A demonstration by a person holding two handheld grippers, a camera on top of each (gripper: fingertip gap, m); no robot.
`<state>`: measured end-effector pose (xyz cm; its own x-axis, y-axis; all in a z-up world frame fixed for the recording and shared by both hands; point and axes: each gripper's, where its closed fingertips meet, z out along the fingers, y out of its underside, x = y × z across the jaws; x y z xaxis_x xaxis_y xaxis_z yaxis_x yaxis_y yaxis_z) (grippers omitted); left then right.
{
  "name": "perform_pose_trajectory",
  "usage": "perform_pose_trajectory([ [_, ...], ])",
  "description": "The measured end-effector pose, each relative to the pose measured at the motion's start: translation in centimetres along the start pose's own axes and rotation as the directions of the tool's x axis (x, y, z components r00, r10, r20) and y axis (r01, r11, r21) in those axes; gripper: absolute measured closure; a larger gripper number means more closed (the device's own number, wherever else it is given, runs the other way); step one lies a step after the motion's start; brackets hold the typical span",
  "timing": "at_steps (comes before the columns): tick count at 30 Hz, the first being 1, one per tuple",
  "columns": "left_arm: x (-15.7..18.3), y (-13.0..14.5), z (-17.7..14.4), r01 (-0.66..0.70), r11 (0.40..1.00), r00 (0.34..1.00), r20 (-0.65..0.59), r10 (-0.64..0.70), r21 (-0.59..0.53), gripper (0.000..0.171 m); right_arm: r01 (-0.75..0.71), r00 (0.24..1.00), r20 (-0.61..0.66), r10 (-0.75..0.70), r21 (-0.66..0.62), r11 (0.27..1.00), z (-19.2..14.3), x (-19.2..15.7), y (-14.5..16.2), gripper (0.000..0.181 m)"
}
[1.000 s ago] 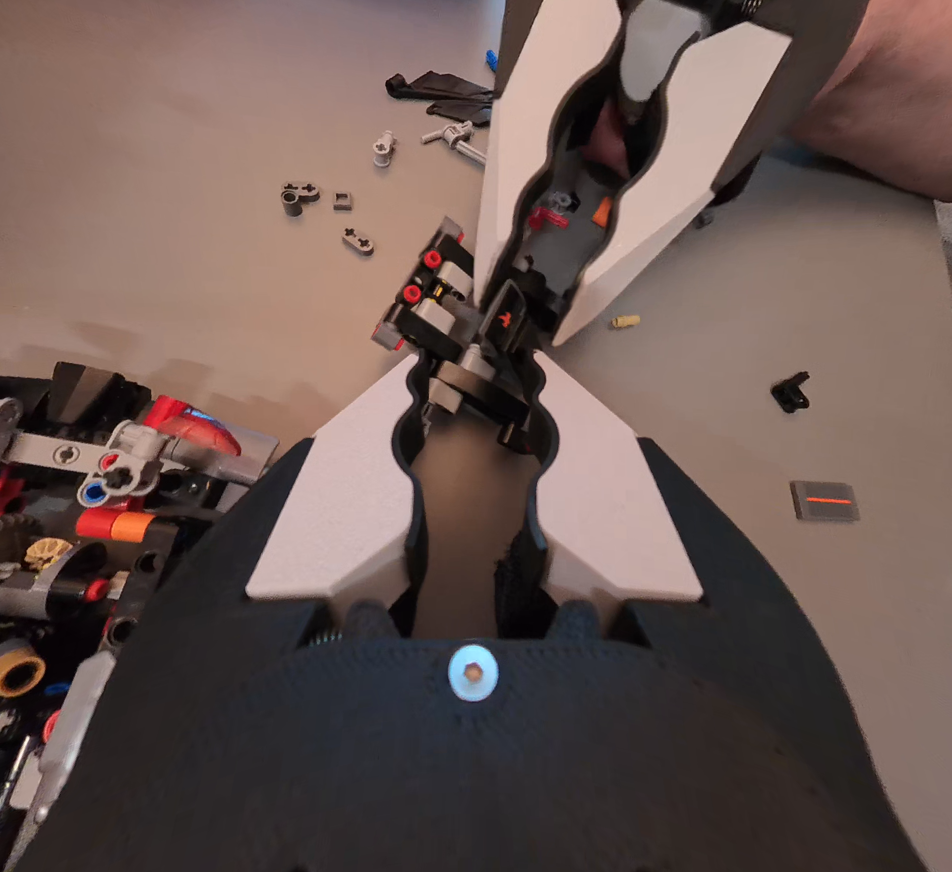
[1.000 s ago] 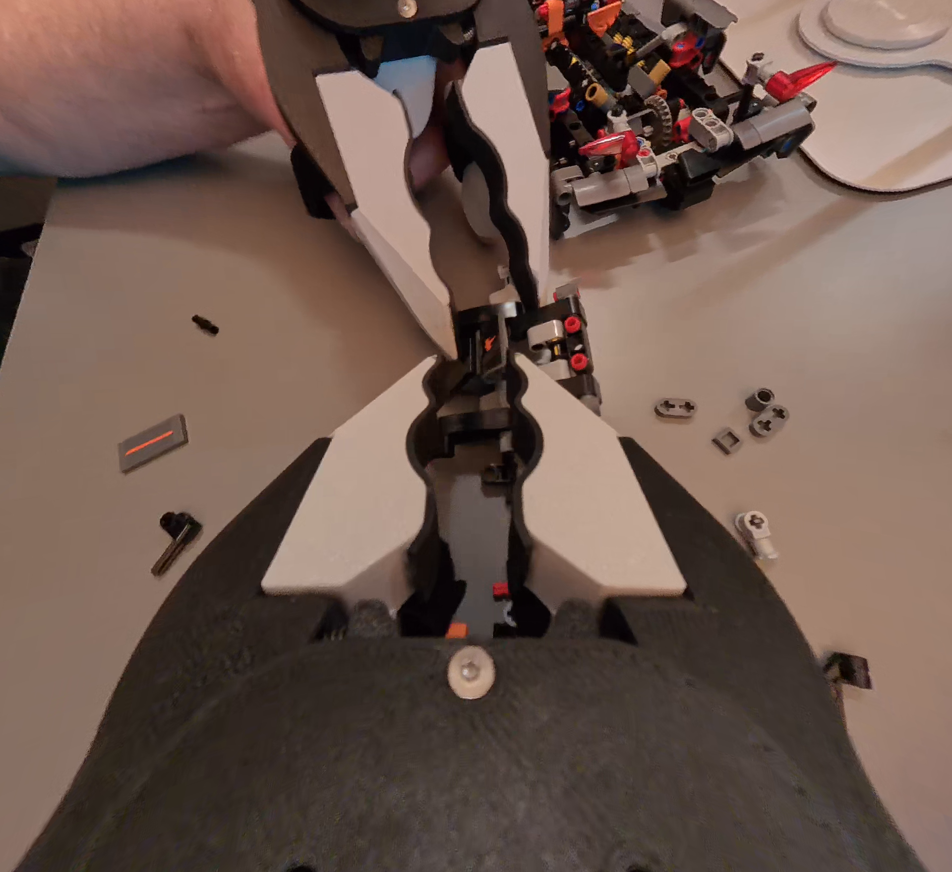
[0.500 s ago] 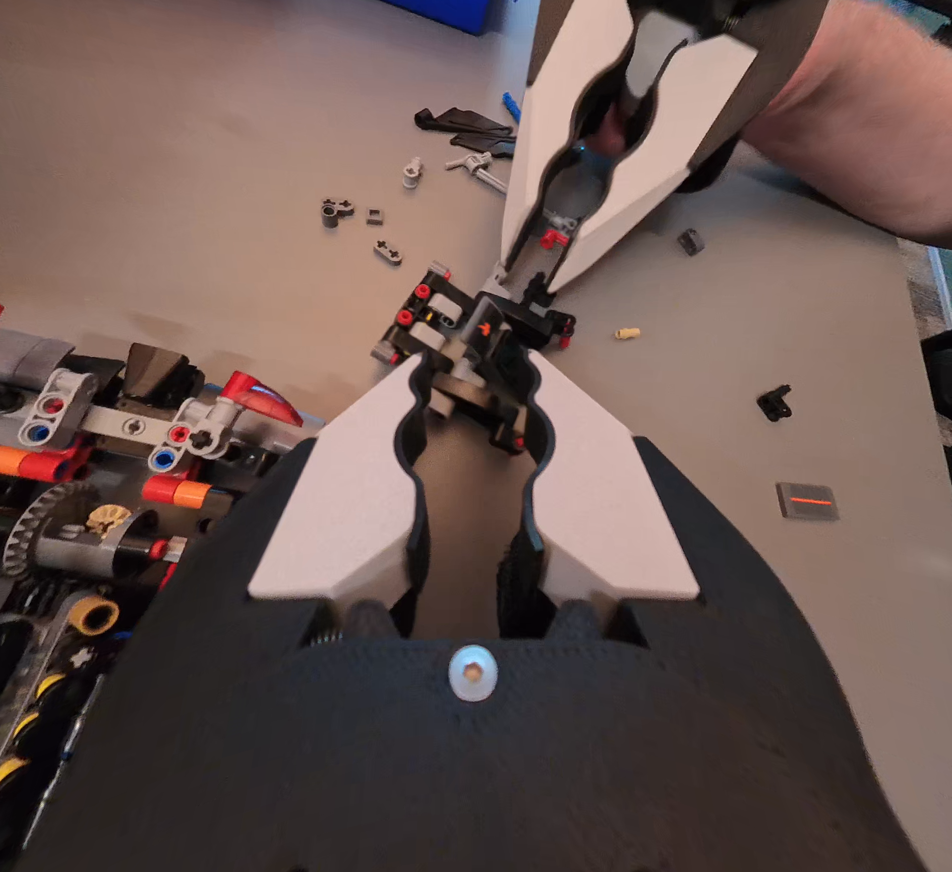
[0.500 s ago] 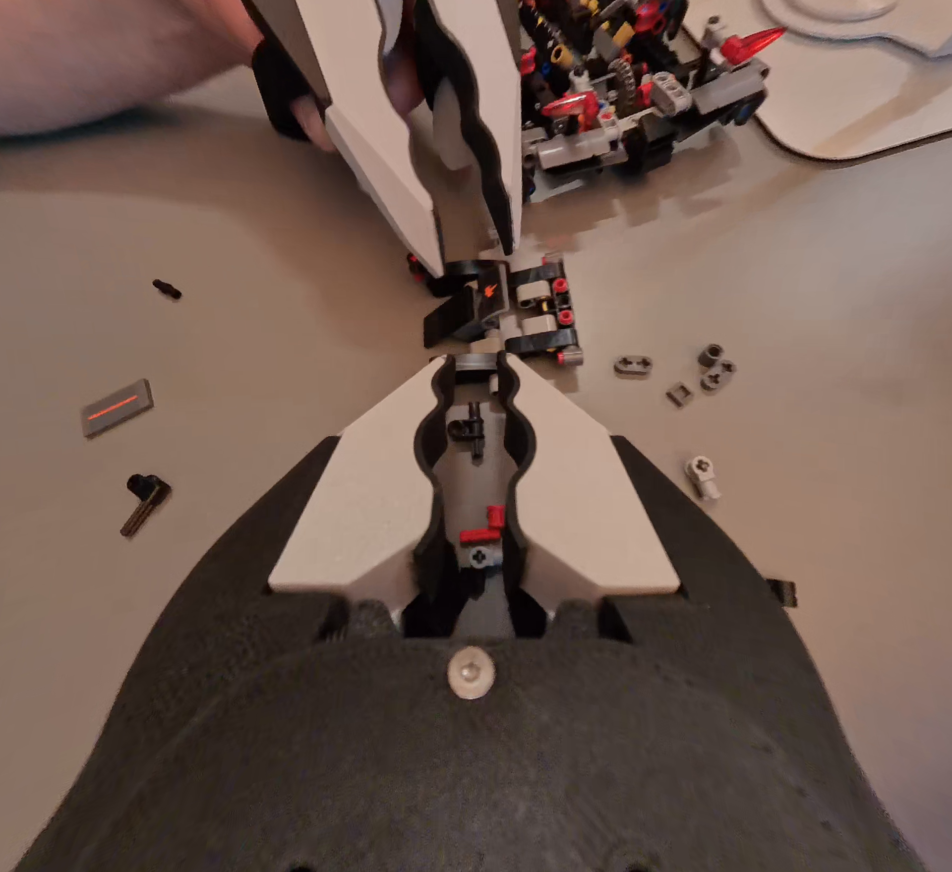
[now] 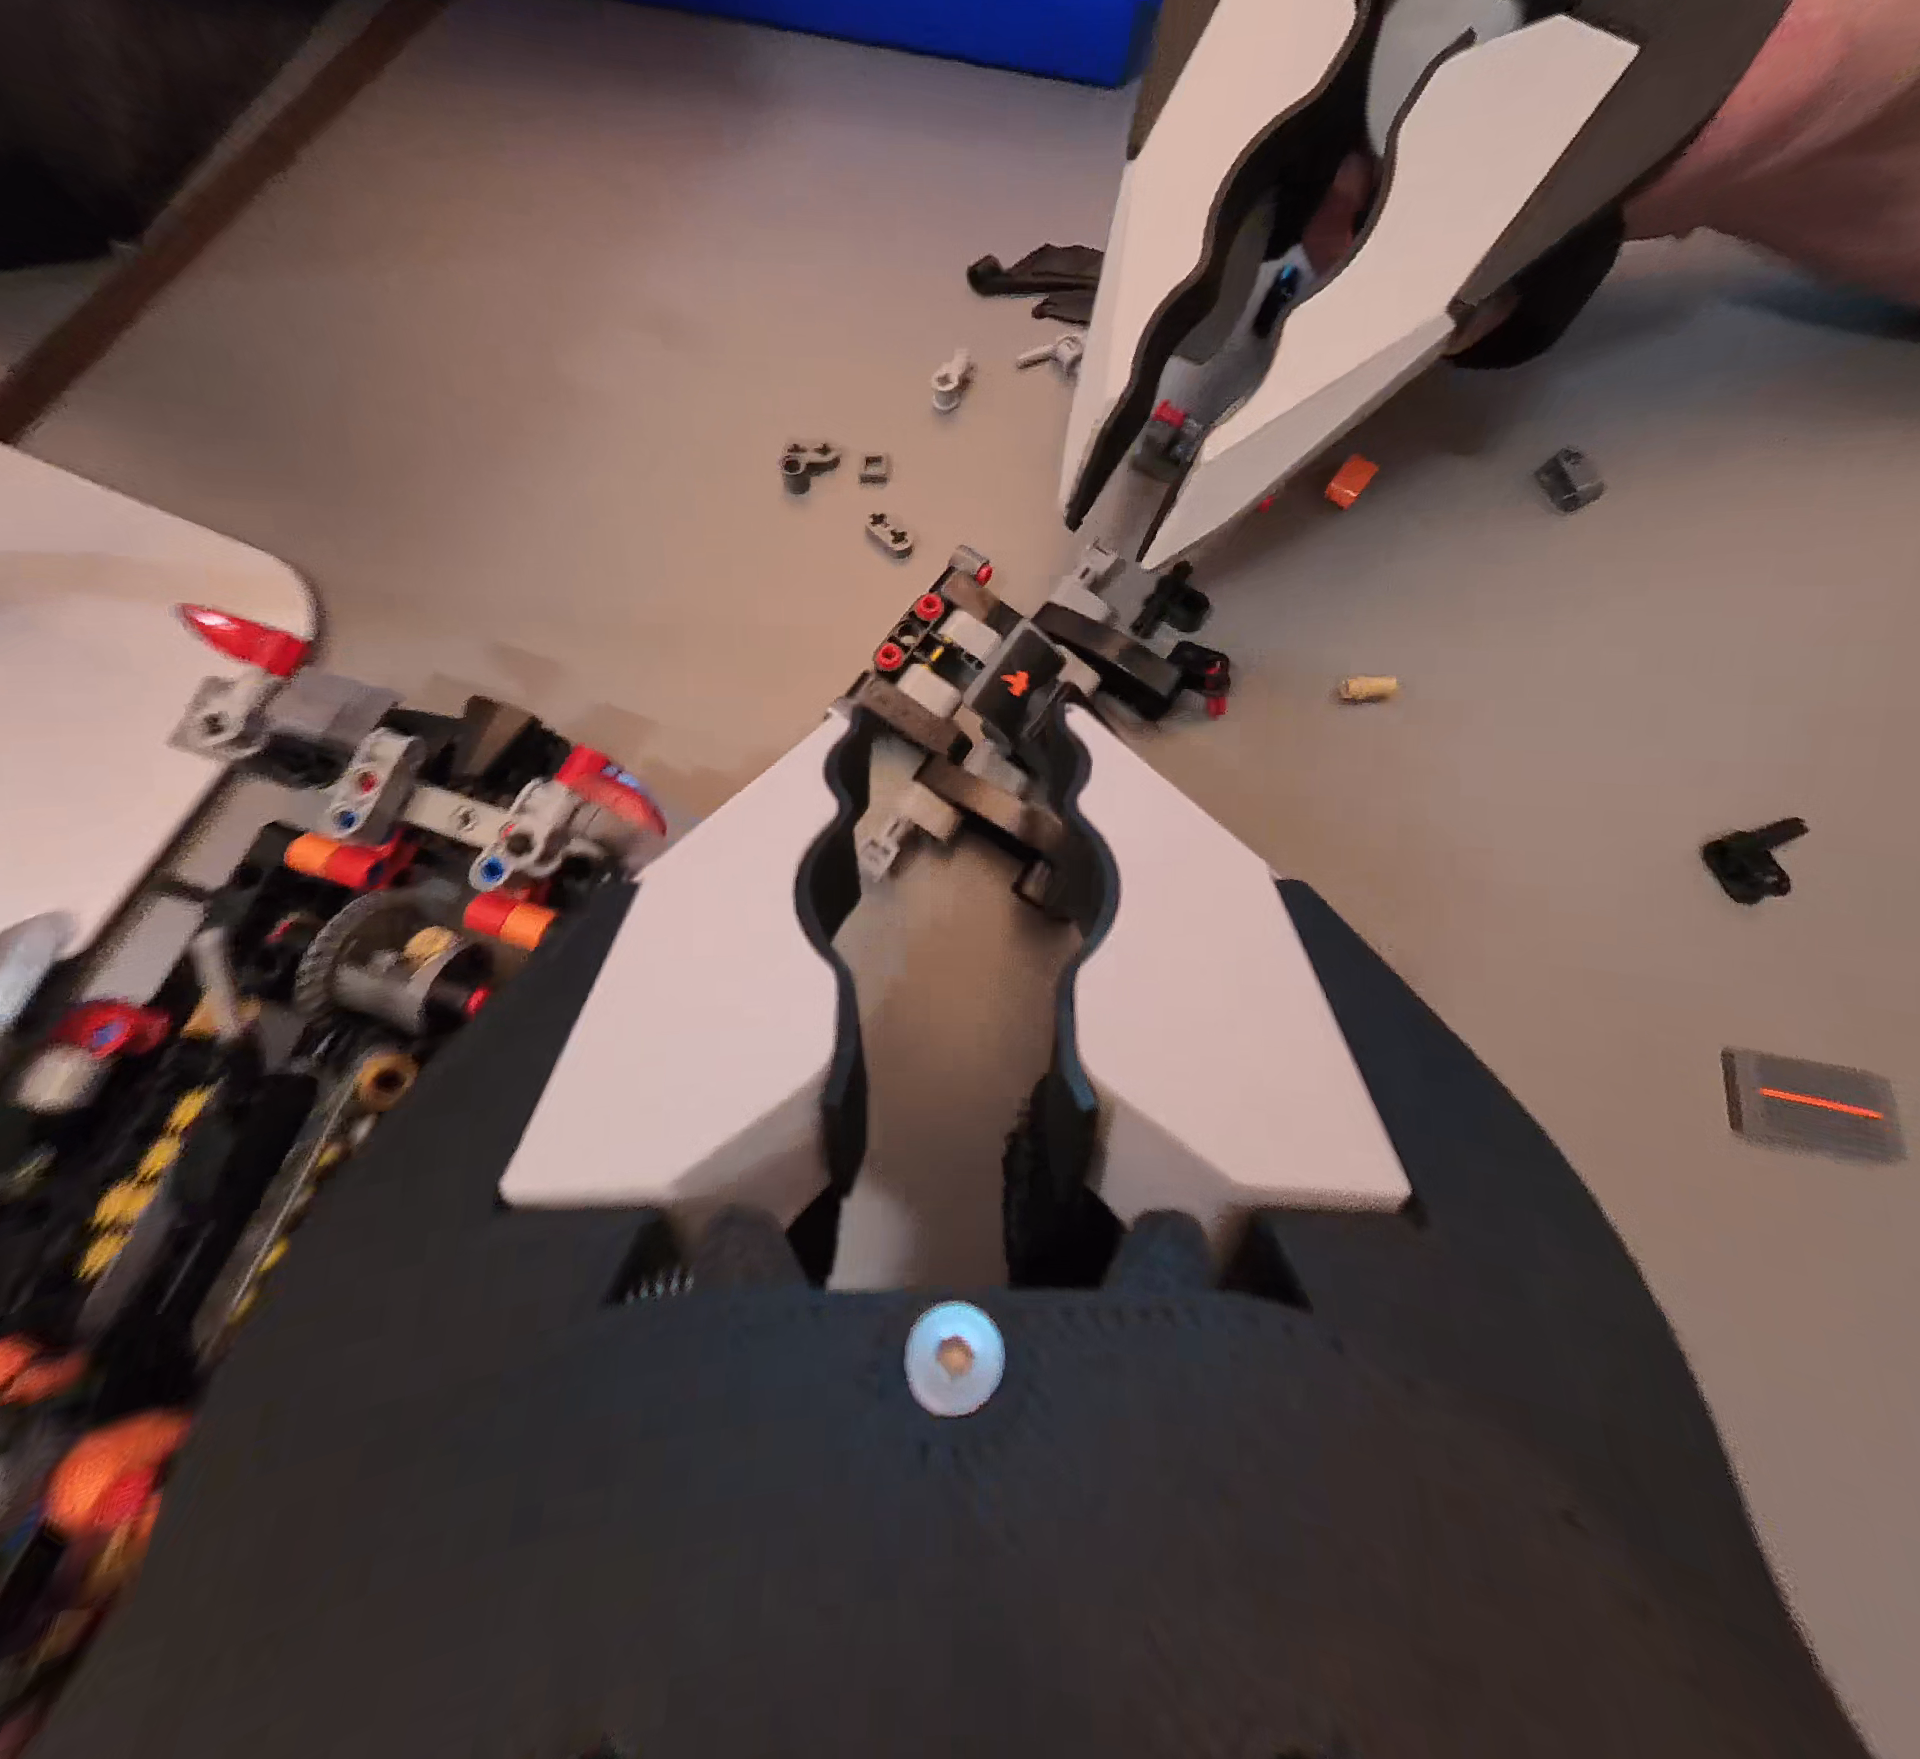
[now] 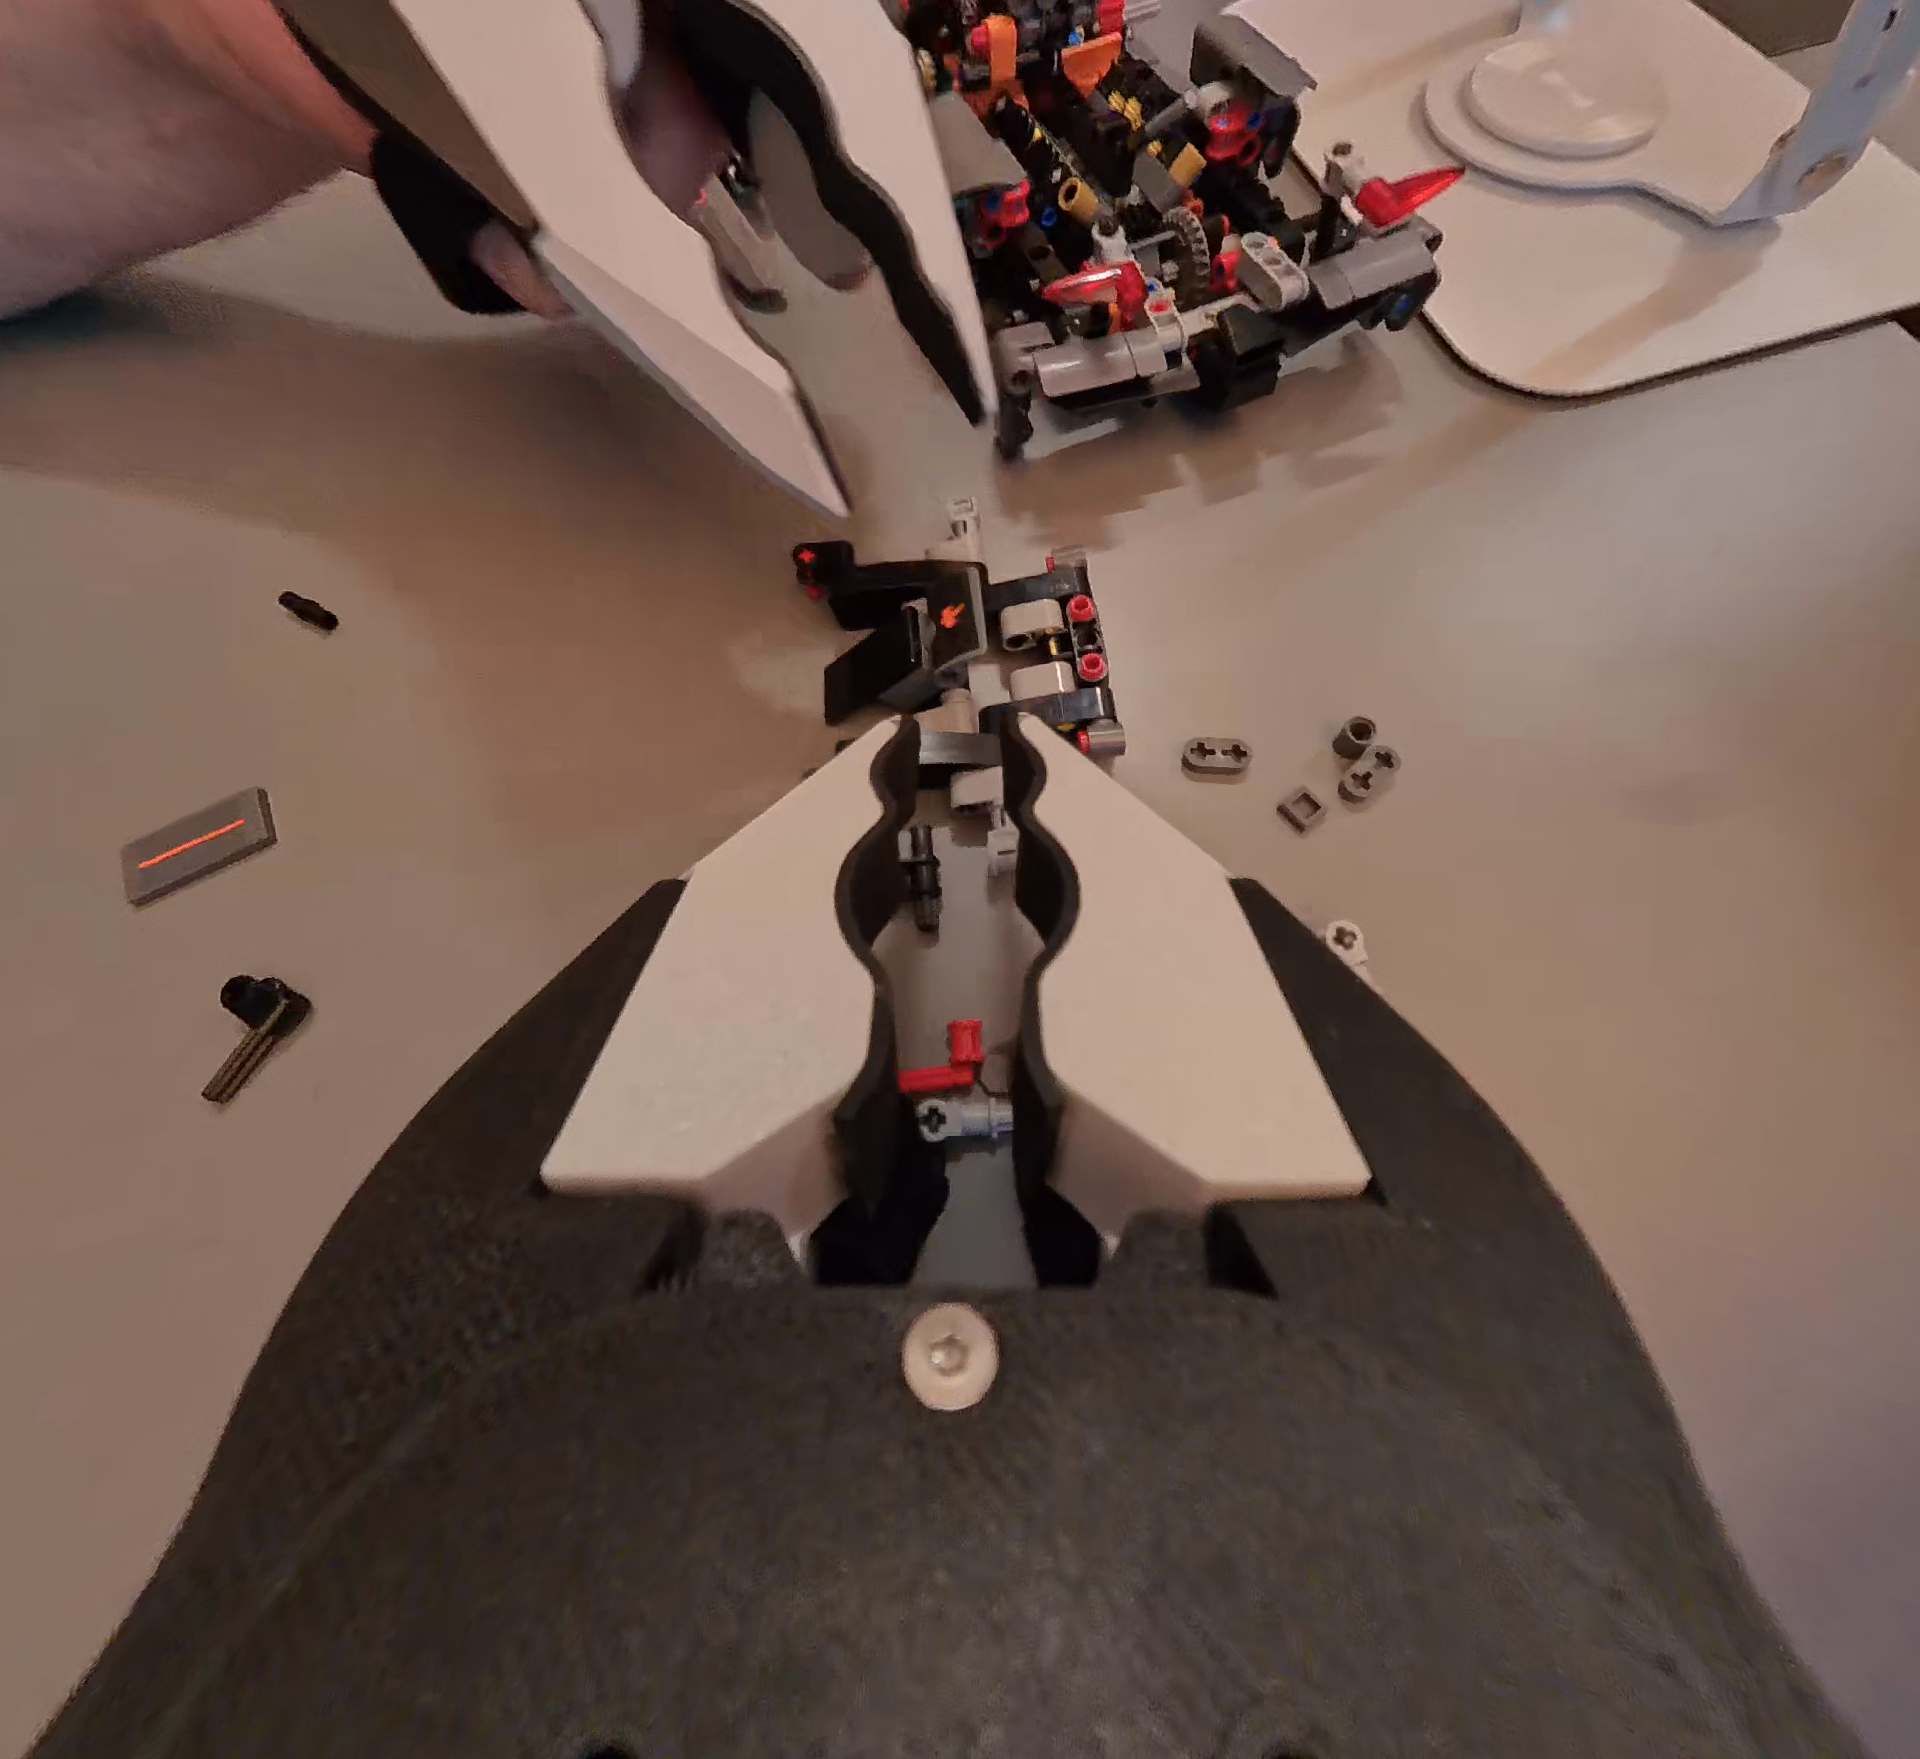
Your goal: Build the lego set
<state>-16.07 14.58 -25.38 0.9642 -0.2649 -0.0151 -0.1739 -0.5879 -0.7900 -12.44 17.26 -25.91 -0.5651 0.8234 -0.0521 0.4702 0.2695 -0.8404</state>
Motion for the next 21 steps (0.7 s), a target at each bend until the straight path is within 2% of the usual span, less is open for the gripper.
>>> perform_pose_trajectory([
  [3, 0.9, 0.4, -3.5, -0.049, 0.999, 0.993, 0.109, 0.049, -0.004, 0.136, 0.016, 1.0, -0.011, -0.016, 0.011, 1.0, -0.2, 0.1, -0.3, 0.167],
  [5, 0.6, 2.2, -6.7, -0.074, 0.995, 0.972, 0.217, 0.085, -0.061, 0.135, 0.017, 1.0, -0.014, -0.017, 0.033, 0.999, -0.5, 0.2, -0.6, 0.167],
  [7, -0.5, 4.3, -11.1, -0.029, 0.997, 0.949, 0.31, 0.051, -0.077, 0.136, 0.042, 0.999, -0.022, -0.041, 0.056, 0.998, -0.8, 0.1, -1.1, 0.168],
  [10, -3.7, 9.6, -18.4, 0.128, 0.988, 0.892, 0.446, -0.075, -0.091, 0.133, 0.088, 0.996, -0.038, -0.086, 0.064, 0.994, -0.9, 0.1, -1.3, 0.168],
  [12, -6.6, 14.2, -23.3, 0.241, 0.965, 0.82, 0.553, -0.148, -0.099, 0.13, 0.122, 0.992, -0.045, -0.119, 0.063, 0.991, -0.8, 0.1, -1.3, 0.169],
  [14, -8.6, 18.6, -27.1, 0.356, 0.931, 0.758, 0.607, -0.24, -0.077, 0.129, 0.158, 0.986, -0.061, -0.155, 0.056, 0.986, -0.8, 0.0, -1.2, 0.17],
  [17, -10.1, 23.5, -29.9, 0.467, 0.882, 0.7, 0.631, -0.333, -0.054, 0.127, 0.194, 0.978, -0.086, -0.189, 0.057, 0.979, -0.8, 0.2, -1.4, 0.17],
  [21, -10.3, 26.9, -30.0, 0.518, 0.849, 0.691, 0.636, -0.344, -0.103, 0.131, 0.194, 0.977, -0.104, -0.187, 0.061, 0.979, -1.0, 0.3, -2.5, 0.172],
])
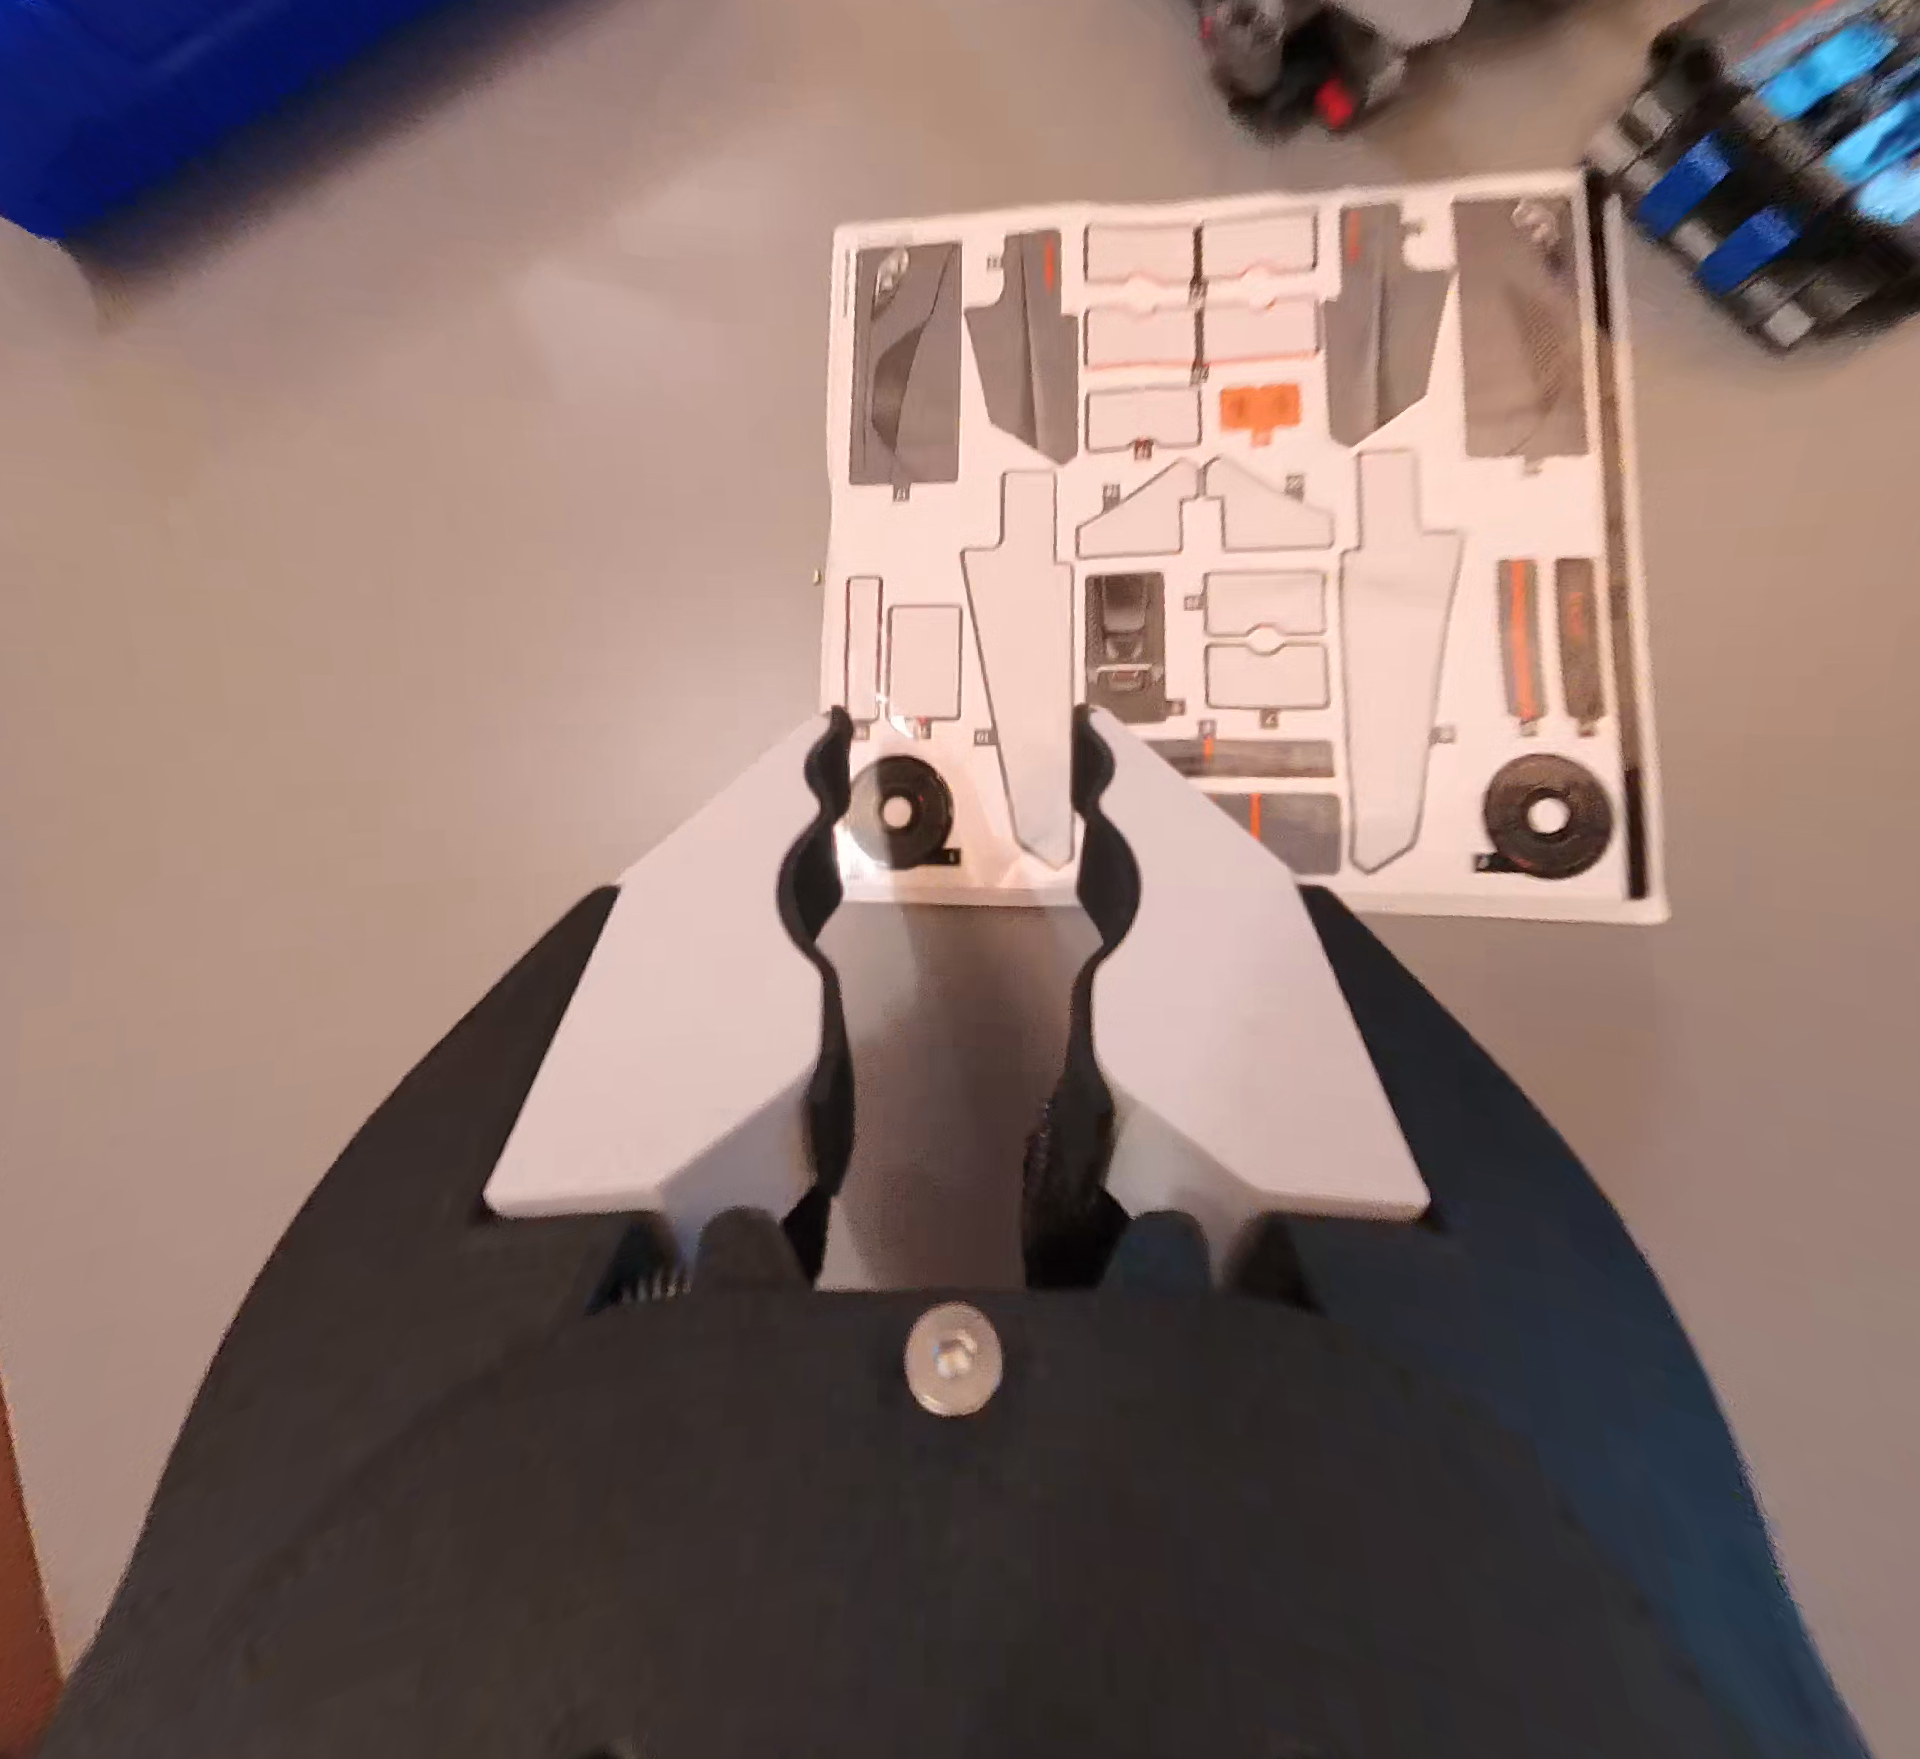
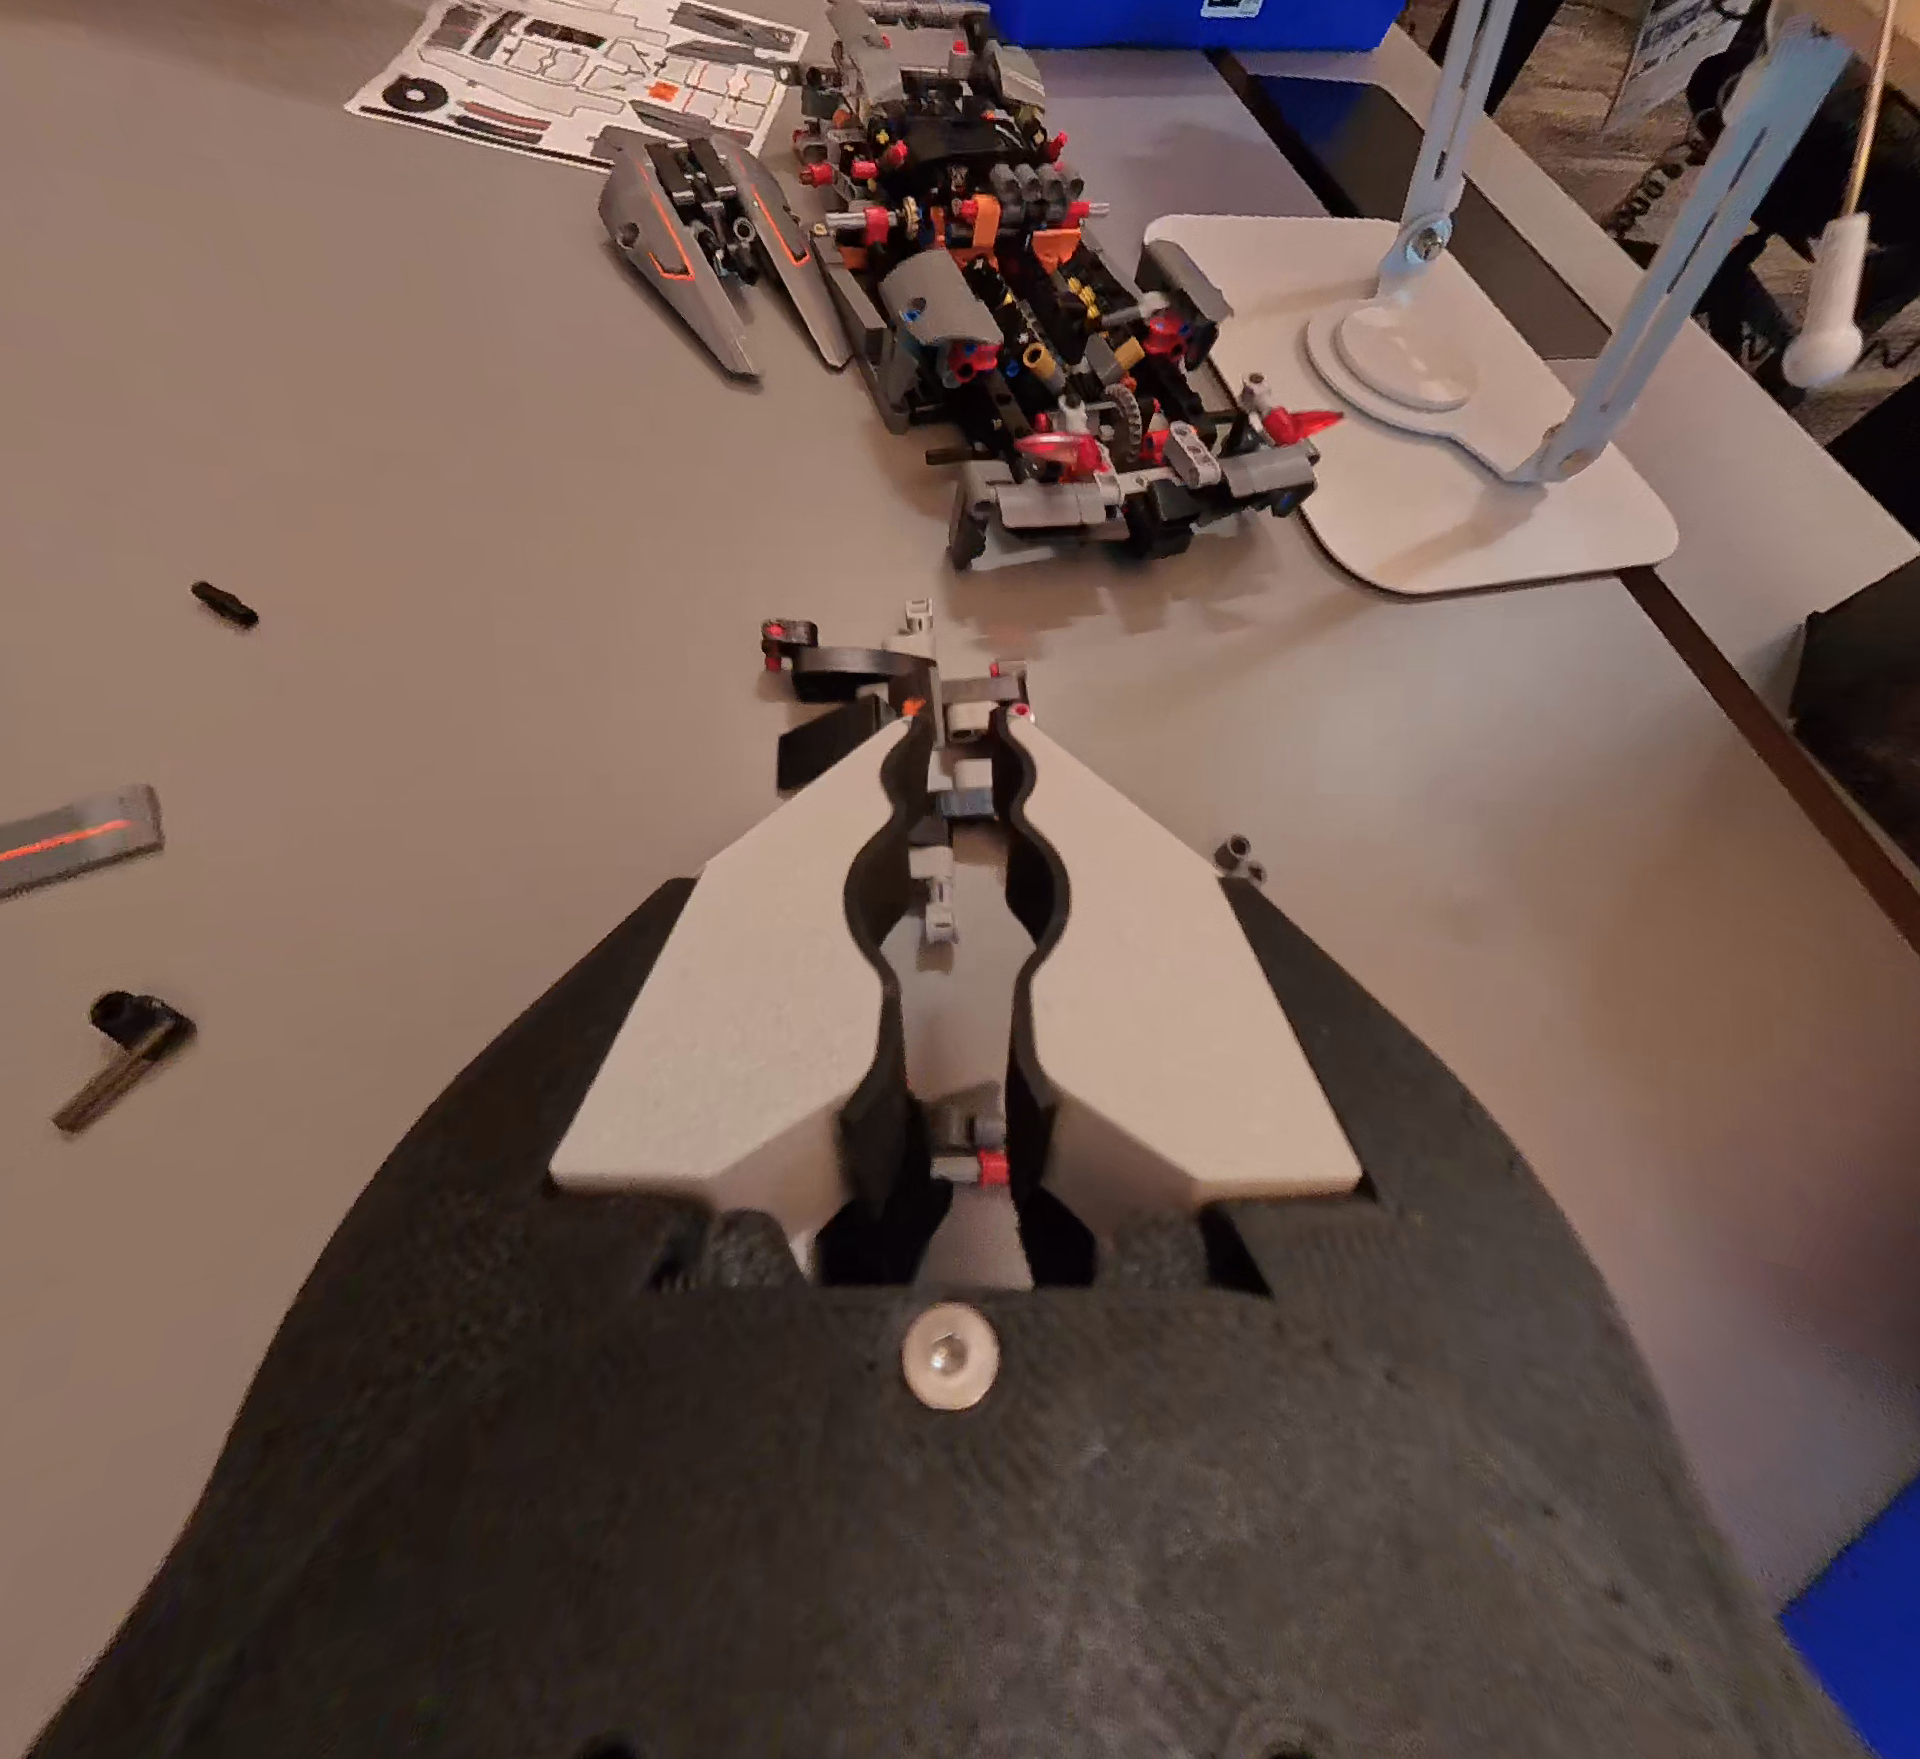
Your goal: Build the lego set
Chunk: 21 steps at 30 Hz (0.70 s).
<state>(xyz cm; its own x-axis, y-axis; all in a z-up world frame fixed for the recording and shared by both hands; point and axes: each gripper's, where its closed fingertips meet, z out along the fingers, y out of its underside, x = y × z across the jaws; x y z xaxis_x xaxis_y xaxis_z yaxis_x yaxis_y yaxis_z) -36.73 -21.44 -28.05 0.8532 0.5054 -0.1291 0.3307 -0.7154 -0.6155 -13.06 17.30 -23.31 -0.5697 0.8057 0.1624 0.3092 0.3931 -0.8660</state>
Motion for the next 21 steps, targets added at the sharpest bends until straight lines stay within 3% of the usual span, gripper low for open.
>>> perform_pose_trajectory([
  [3, -0.4, 0.9, 0.8, -0.039, 0.999, 0.999, 0.035, 0.04, -0.033, 0.144, 0.014, 1.0, 0.02, -0.014, -0.013, 1.0, 0.3, -1.0, -1.3, 0.173],
  [6, 0.3, 0.8, 1.0, -0.038, 0.999, 0.999, -0.018, 0.038, -0.006, 0.163, 0.049, 0.997, 0.053, -0.048, -0.019, 0.999, 1.0, -2.7, -3.1, 0.174],
  [10, 0.3, 0.9, 0.9, -0.067, 0.998, 0.998, 0.005, 0.067, 0.009, 0.171, 0.069, 0.993, 0.1, -0.07, 0.009, 0.998, 2.1, -4.9, -6.5, 0.173],
  [18, 3.3, 2.6, -0.8, -0.108, 0.994, 0.987, -0.117, 0.109, 0.011, 0.171, 0.098, 0.966, 0.243, -0.092, -0.014, 0.995, 6.6, -11.4, -10.7, 0.163],
  [21, 6.9, 3.6, -2.3, -0.13, 0.991, 0.955, -0.269, 0.124, -0.004, 0.171, 0.118, 0.95, 0.298, -0.088, -0.082, 0.99, 9.4, -14.5, -10.7, 0.159],
])
